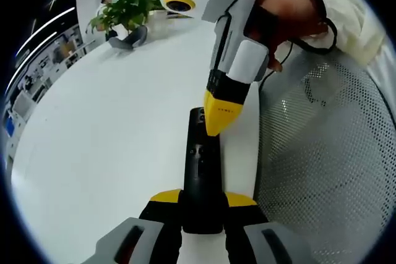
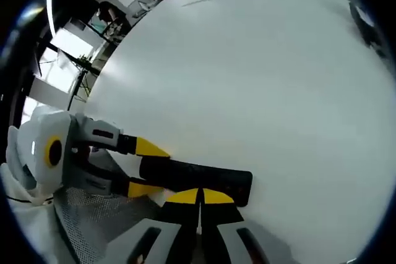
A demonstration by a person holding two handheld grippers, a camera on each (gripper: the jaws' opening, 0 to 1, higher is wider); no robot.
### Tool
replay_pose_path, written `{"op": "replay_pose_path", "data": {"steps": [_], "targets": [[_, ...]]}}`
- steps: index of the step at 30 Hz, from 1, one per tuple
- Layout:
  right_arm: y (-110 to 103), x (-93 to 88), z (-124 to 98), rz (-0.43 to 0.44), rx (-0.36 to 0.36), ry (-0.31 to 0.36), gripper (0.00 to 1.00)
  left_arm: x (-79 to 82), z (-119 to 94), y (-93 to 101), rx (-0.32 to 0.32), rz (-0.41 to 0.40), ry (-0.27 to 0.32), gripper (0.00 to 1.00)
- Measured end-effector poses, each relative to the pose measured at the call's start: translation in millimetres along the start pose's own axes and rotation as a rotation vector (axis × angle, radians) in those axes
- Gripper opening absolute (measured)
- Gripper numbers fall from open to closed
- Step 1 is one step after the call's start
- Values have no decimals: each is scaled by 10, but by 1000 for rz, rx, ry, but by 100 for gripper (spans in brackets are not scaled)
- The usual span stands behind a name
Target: Press the specified remote control buttons in sequence, fully releasing each button before pressing the next.
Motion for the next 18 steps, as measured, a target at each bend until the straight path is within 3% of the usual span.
{"op": "replay_pose_path", "data": {"steps": [18], "targets": [[5, 6, 4, -4, -21, -10, 0, 0, -7, 8, 5, -1, 9, 24]]}}
Point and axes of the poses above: the point that each gripper's makers call its tool centre point, and the gripper's own axes: z roughly forward along the fingers, y roughly to its right, x roughly out of its top, the point moved 8 cm from there along -z, roughly backward along the fingers
